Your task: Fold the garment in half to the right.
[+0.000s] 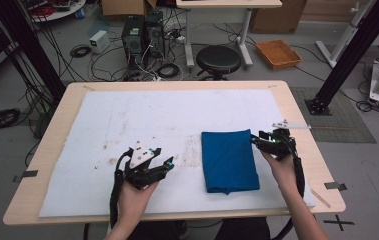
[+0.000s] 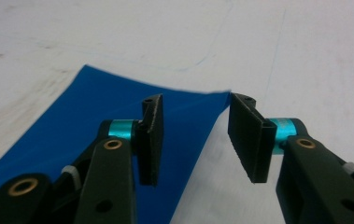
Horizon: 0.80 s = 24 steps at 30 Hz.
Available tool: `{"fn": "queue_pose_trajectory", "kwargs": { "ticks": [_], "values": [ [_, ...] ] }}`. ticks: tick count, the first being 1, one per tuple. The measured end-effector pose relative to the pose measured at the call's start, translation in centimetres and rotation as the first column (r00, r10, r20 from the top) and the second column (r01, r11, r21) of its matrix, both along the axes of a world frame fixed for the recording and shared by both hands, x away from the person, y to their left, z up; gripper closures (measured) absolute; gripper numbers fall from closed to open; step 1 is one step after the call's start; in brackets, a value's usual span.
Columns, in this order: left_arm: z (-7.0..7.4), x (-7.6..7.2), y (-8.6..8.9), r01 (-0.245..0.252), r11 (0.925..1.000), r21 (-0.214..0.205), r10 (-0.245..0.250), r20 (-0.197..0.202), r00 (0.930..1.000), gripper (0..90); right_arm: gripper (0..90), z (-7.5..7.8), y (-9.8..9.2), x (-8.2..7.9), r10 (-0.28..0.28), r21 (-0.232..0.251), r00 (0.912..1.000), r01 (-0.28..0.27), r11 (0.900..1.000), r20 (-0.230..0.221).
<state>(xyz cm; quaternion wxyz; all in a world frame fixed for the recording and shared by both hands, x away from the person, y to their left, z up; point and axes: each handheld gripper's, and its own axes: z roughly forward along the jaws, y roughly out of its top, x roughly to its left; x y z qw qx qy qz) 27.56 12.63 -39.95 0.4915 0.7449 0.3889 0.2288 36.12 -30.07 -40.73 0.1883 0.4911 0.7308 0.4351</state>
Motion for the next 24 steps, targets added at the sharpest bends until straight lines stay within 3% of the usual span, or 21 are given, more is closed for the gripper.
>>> {"fn": "queue_pose_trajectory", "kwargs": {
  "ticks": [7,11,16,20,24],
  "values": [
    [-0.9,-0.8,3.0,-0.055,0.9985,-0.003,0.055,-0.010,0.9984,46.6,58.2,-1.1,-1.8,-6.3,0.039,0.086,0.9986,-0.035,0.9957,-0.036],
    [-1.1,-0.7,3.6,-0.069,0.9976,-0.011,0.069,-0.017,0.9975,46.5,60.8,-1.9,-2.0,-9.0,0.060,0.103,0.9972,-0.055,0.9931,-0.044],
    [-1.1,-0.7,3.5,-0.065,0.9978,-0.011,0.065,-0.014,0.9978,46.6,63.4,-3.3,-1.3,-10.0,0.096,0.096,0.9911,-0.087,0.9916,-0.092],
    [-1.2,-0.7,3.4,-0.063,0.9979,-0.012,0.063,-0.018,0.9979,46.6,84.0,-4.0,-0.9,-10.2,0.126,0.060,0.9851,-0.119,0.9911,-0.118],
    [-1.3,-0.7,3.5,-0.064,0.9979,-0.010,0.064,-0.023,0.9977,46.5,87.9,-4.0,-1.2,-10.5,0.121,0.051,0.9859,-0.116,0.9919,-0.115]
  ]
}}
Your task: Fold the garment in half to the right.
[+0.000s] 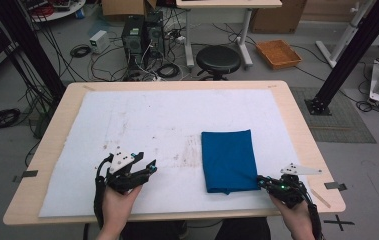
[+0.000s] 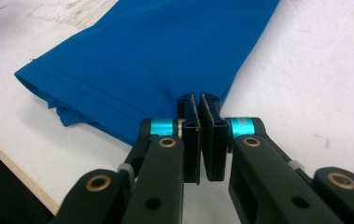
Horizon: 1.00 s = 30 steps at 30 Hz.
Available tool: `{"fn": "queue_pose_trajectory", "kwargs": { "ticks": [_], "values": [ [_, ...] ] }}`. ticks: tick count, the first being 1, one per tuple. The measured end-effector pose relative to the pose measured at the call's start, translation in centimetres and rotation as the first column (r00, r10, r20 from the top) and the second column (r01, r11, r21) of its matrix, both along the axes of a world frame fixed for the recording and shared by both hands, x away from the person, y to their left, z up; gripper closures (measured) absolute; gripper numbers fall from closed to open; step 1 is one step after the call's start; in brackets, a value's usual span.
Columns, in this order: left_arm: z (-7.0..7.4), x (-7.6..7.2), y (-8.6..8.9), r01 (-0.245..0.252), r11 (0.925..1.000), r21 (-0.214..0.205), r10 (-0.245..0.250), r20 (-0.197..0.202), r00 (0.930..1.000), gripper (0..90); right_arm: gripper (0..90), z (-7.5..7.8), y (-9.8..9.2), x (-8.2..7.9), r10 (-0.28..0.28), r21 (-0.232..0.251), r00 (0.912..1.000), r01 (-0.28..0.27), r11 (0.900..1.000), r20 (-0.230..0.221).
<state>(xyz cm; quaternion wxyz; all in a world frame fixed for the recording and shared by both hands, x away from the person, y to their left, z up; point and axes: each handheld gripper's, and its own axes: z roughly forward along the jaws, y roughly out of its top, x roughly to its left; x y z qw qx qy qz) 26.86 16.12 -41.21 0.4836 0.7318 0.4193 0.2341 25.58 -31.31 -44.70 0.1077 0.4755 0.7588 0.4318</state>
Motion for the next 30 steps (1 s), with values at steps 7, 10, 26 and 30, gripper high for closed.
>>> {"fn": "queue_pose_trajectory", "kwargs": {
  "ticks": [7,10,26,30],
  "values": [
    [0.1,-0.1,0.1,-0.003,1.0000,0.000,0.003,0.004,1.0000,46.5,86.7,0.0,-0.4,-0.3,-0.019,-0.017,0.9998,0.019,0.9997,0.001],
    [0.2,-0.1,0.1,0.005,1.0000,0.006,-0.005,0.008,1.0000,46.5,76.3,0.1,-0.5,-0.3,-0.031,-0.023,0.9995,0.031,0.9992,0.010],
    [2.2,3.4,2.2,0.088,0.9961,-0.014,-0.087,0.056,0.9947,39.1,46.2,5.7,-2.2,4.5,-0.094,0.049,0.9762,0.086,0.9951,0.195],
    [2.1,3.8,3.2,0.090,0.9959,0.012,-0.091,0.091,0.9917,39.1,45.6,6.8,-2.0,6.1,-0.101,0.055,0.9731,0.091,0.9943,0.207]
  ]
}}
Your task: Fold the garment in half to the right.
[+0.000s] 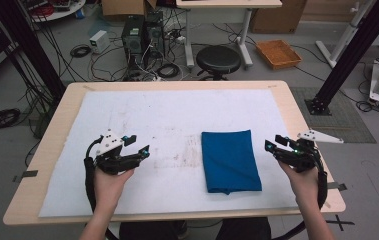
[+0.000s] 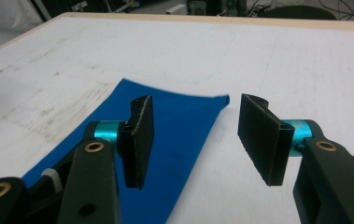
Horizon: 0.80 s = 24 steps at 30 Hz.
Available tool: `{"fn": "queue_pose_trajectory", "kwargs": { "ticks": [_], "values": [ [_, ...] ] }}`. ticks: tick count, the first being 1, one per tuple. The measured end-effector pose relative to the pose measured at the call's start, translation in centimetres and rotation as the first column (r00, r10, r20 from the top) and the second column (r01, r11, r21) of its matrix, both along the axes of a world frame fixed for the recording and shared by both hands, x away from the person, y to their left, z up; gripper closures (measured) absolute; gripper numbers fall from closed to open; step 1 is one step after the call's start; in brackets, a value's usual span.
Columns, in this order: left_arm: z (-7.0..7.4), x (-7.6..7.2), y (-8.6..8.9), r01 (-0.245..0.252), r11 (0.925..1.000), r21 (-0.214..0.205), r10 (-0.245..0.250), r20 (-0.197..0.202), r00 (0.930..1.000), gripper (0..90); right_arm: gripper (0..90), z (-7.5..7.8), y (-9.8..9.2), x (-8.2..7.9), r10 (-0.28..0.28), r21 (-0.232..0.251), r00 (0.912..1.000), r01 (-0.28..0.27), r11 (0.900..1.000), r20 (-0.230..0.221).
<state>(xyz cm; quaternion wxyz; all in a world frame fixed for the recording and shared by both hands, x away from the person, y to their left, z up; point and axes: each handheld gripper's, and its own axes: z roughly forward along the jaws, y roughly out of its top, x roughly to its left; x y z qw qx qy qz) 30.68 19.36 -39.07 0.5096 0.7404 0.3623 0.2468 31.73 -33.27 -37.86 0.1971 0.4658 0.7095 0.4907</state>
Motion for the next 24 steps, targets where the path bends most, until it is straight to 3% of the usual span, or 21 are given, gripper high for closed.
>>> {"fn": "queue_pose_trajectory", "kwargs": {
  "ticks": [4,8,12,19,24],
  "values": [
    [0.0,0.0,0.7,0.006,0.9998,0.017,-0.006,0.031,0.9995,39.1,45.3,0.7,0.4,0.7,0.008,-0.001,0.9999,-0.008,1.0000,0.012],
    [0.0,-0.1,1.3,0.028,0.9984,-0.050,-0.025,0.053,0.9983,39.1,45.4,0.3,0.4,0.5,0.018,0.007,0.9997,-0.018,0.9998,0.015],
    [0.1,-0.2,1.6,0.030,0.9933,-0.112,-0.024,0.049,0.9985,38.8,45.5,0.1,-0.1,0.3,0.014,0.011,0.9999,-0.014,0.9998,0.006],
    [0.3,-0.4,1.9,-0.011,0.9946,-0.103,0.015,0.038,0.9992,33.0,45.5,0.3,-0.7,0.2,0.003,0.012,0.9999,-0.003,0.9999,0.014],
    [0.3,-0.3,2.0,-0.009,0.9963,-0.086,0.011,0.017,0.9998,31.0,45.5,0.3,-0.7,0.2,0.005,0.006,0.9999,-0.005,1.0000,0.011]
  ]
}}
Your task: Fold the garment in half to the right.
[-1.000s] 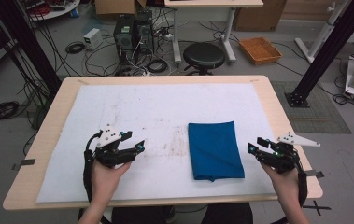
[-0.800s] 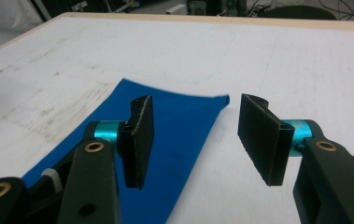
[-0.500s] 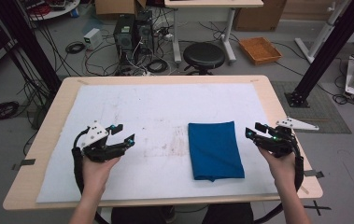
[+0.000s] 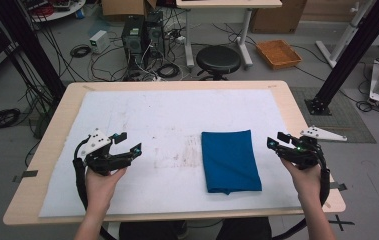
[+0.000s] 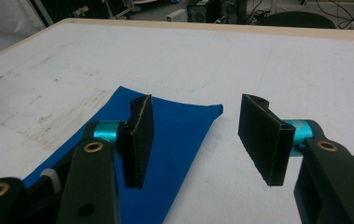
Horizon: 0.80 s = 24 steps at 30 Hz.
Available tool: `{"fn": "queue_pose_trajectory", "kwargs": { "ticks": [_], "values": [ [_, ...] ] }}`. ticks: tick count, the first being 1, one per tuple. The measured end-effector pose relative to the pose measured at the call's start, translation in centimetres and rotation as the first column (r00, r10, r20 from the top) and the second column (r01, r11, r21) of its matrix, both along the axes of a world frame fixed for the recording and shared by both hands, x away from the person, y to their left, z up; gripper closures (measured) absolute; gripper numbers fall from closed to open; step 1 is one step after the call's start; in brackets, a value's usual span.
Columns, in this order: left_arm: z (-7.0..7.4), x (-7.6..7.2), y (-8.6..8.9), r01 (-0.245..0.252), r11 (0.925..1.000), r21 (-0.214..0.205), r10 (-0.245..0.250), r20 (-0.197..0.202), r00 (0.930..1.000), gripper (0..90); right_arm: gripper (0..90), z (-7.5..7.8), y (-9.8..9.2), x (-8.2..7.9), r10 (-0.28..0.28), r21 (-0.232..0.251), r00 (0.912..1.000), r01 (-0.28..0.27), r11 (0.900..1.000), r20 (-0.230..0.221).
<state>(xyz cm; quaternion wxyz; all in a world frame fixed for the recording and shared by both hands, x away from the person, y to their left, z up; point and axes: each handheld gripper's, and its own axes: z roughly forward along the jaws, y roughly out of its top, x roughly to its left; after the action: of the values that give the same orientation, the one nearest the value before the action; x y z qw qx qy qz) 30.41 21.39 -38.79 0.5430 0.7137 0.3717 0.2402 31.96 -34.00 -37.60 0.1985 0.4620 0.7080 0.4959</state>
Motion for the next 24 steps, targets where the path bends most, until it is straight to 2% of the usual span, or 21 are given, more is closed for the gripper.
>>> {"fn": "queue_pose_trajectory", "kwargs": {
  "ticks": [6,11,24],
  "values": [
    [0.16,-0.07,0.09,-0.021,0.9994,0.029,0.021,-0.005,0.9998,31.0,45.5,0.08,-0.02,0.06,0.000,0.000,1.0000,0.000,1.0000,0.004],
    [0.15,-0.26,0.21,-0.051,0.9979,0.040,0.050,0.011,0.9987,28.1,45.5,0.13,0.10,0.13,0.005,0.001,1.0000,-0.005,1.0000,0.005],
    [0.01,-0.23,0.11,-0.044,0.9977,0.053,0.044,-0.007,0.9990,28.1,45.4,0.05,0.16,0.29,0.008,0.007,1.0000,-0.008,0.9999,-0.002]
  ]
}}
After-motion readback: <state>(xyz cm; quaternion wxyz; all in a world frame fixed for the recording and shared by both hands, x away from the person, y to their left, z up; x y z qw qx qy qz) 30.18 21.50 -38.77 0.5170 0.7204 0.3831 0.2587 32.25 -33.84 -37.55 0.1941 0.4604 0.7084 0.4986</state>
